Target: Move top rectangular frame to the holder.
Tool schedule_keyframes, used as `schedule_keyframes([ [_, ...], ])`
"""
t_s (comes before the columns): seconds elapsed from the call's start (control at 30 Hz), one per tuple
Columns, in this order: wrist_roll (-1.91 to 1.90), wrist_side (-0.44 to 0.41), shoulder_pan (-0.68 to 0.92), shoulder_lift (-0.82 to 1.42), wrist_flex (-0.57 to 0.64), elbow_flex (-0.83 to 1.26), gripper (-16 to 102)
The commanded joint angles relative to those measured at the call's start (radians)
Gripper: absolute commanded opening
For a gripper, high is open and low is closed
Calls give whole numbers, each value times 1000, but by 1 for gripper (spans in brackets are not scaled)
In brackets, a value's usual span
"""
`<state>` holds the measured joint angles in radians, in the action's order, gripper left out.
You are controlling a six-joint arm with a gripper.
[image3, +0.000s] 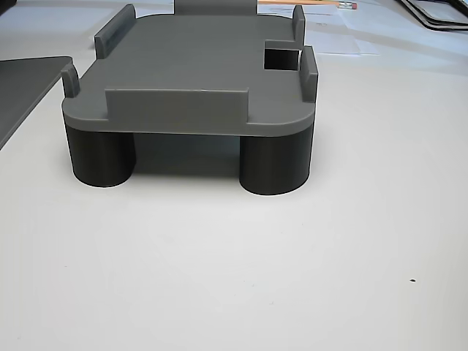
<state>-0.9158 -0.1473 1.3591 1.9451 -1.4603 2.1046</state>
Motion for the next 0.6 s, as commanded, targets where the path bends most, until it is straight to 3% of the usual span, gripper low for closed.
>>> schedule_keyframes([
  [0.0, -3, 0, -3, 9, 8, -12, 97],
  [0.57, 25, 12, 3, 21, 95, 98, 93],
])
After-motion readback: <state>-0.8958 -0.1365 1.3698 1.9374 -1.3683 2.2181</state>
